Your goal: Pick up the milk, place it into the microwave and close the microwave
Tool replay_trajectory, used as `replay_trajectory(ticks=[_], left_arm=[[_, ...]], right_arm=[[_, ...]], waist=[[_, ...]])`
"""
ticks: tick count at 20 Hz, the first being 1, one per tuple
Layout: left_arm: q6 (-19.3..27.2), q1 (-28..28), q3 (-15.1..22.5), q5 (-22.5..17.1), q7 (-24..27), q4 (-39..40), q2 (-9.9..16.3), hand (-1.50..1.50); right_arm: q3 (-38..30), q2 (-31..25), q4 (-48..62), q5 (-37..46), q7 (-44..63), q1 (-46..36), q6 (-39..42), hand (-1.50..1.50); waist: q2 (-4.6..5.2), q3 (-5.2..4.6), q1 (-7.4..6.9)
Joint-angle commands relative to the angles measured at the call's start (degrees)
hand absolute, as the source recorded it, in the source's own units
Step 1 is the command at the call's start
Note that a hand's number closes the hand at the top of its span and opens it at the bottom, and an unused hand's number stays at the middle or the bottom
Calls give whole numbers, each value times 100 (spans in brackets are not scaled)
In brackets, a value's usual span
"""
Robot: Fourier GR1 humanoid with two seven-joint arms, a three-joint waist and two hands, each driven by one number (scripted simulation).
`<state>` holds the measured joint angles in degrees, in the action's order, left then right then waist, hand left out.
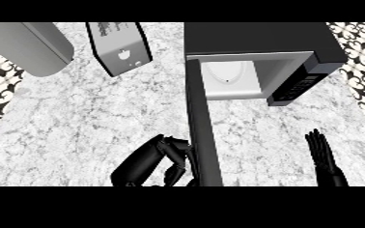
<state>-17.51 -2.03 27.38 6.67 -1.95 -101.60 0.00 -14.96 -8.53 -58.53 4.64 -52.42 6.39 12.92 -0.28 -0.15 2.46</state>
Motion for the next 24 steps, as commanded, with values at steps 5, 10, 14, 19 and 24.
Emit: replay_trajectory(ticks=[5,10,14,19,24], left_arm=[[1443,-946,1162,325,995,2419,0,150],[2671,-1732,1599,-195,1738,3450,1,150],[3312,-2006,2026,-835,2285,3872,1,150],[3635,-2343,2464,-1672,2358,4394,1,150],[4059,-2741,3096,-2243,2323,4279,1,150]], right_arm=[[141,-336,-1704,-242,-114,1271,536,-150],[304,-488,-2426,-698,119,1549,1042,-150],[511,-405,-3124,-1127,494,1702,1197,-150],[389,-883,-4010,-1679,1122,1877,1422,-150],[597,-940,-4560,-1834,1461,1897,1356,-150]], waist=[[42,1,53],[66,-2,122],[86,-9,231],[118,-18,339],[143,-24,523]])
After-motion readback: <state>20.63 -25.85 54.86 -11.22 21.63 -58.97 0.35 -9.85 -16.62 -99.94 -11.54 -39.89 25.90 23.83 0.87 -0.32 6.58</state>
